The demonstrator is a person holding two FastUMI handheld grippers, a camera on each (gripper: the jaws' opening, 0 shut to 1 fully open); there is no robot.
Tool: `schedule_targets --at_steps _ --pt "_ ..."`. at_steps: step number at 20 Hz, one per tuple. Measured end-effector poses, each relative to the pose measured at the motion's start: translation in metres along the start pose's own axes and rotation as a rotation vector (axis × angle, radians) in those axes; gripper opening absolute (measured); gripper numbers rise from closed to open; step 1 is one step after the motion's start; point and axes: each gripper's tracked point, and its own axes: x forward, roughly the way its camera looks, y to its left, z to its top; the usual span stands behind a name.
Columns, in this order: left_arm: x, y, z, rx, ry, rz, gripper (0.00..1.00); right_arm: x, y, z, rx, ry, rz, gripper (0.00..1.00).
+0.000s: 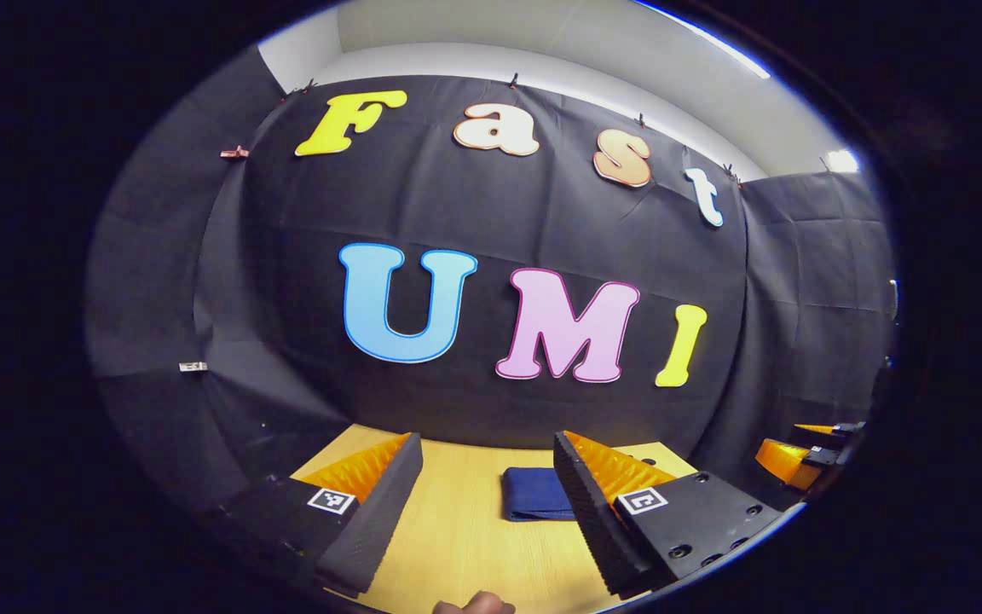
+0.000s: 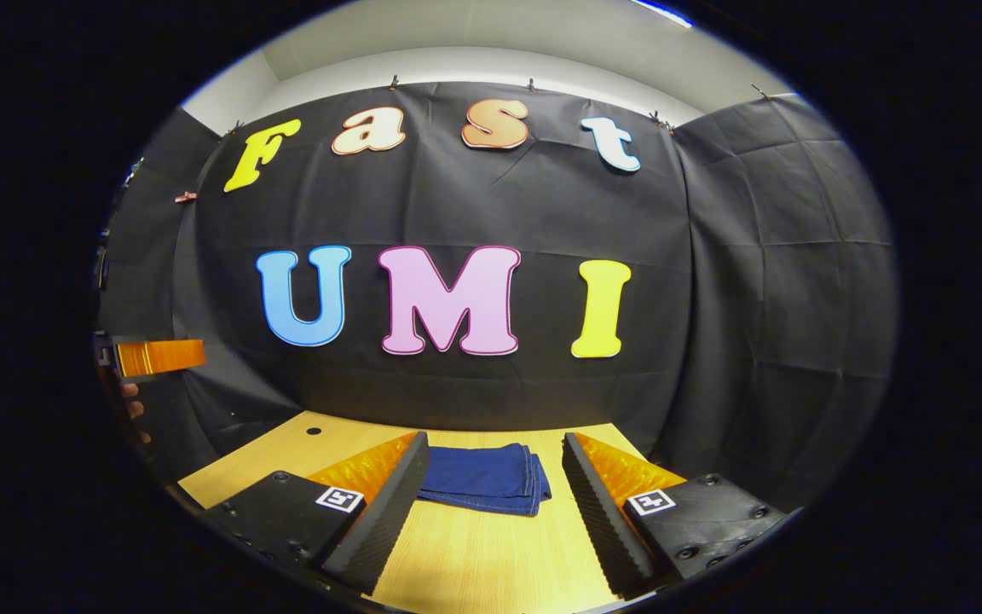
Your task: Grasp the waist and the cuffs of the jeans and fold them to make the two legs overlap; first hold the waist and fold one-third of the jeans toward the cuffs, then hold the cuffs and fold the remaining one-third in the same direction to finish folding.
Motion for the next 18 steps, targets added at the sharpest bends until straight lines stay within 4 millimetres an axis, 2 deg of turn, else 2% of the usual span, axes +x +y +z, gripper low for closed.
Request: schedule_targets --at_steps 1,4,12,18 --pt "-0.001 0.003 -0.002 -0.016 0.006 0.007 0.96 -0.003 -0.002 -0.001 -0.007 0.006 0.006 0.96" --pt "-0.007 0.013 -0.006 0.005 0.009 0.040 0.96 -0.008 -0.004 0.002 -0.003 0.004 0.019 0.96" --pt "-0.007 0.010 -0.012 0.019 0.031 0.041 0.96 -0.010 -0.008 -0.001 0.017 0.013 0.022 0.96" --pt "0.003 0.006 -0.016 0.040 0.043 0.030 0.96 -0.010 -0.014 -0.004 0.020 0.024 0.012 0.96"
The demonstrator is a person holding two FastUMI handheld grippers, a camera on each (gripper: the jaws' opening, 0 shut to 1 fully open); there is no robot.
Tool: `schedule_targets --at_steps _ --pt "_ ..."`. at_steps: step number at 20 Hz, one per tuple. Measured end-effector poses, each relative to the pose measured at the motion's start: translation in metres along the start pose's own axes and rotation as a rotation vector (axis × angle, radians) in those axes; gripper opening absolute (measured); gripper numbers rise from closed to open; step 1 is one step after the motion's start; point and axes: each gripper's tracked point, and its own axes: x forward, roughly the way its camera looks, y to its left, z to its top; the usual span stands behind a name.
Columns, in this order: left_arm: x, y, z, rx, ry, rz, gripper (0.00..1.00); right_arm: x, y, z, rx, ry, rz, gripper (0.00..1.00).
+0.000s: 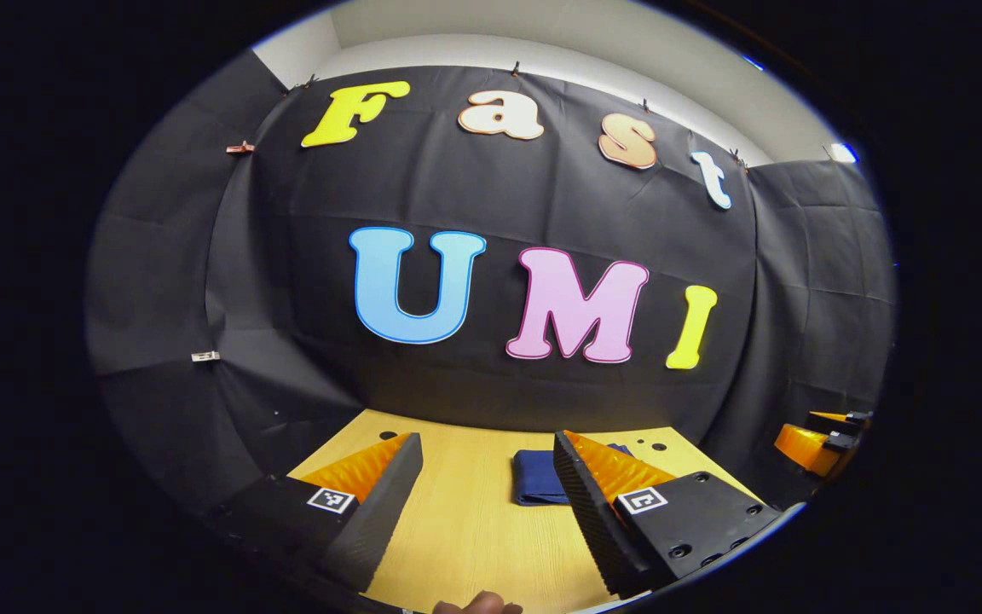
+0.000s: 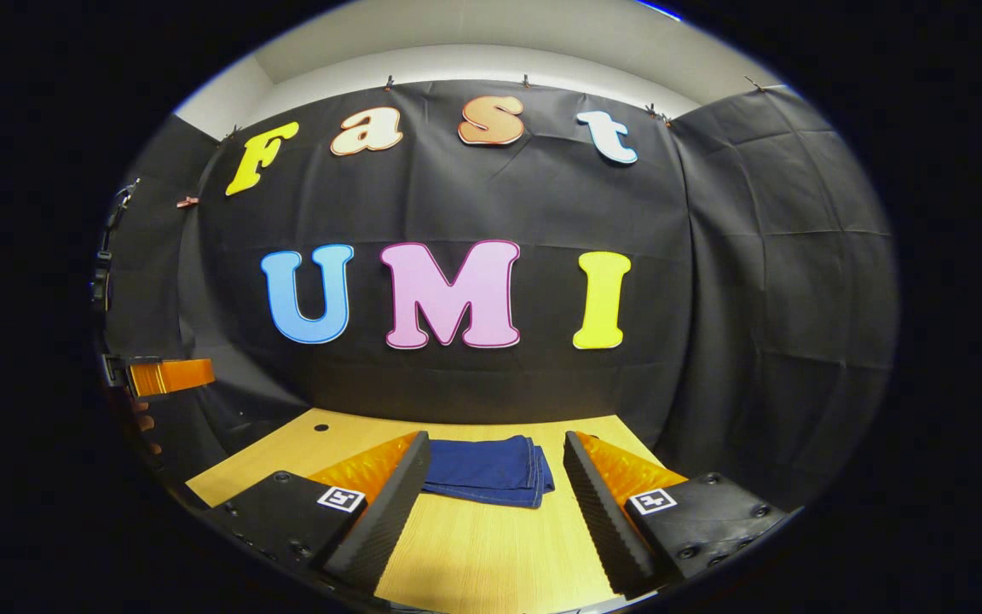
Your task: Grasp the waist and the cuffs of the jeans and fold them to make the two legs overlap; first hold the waist and fold one-third of the jeans toward the cuffs, then hold the cuffs and fold the remaining one-third in the same direction to finish folding.
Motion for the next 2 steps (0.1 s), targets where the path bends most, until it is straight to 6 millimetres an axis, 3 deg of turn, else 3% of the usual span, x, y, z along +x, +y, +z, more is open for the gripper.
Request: schedule_targets --at_steps 2 --pt "0.0055 0.0011 -0.0056 0.005 0.015 -0.001 0.96 0.0005 -0.0012 -0.0015 -0.003 0.011 -0.005 0.96"
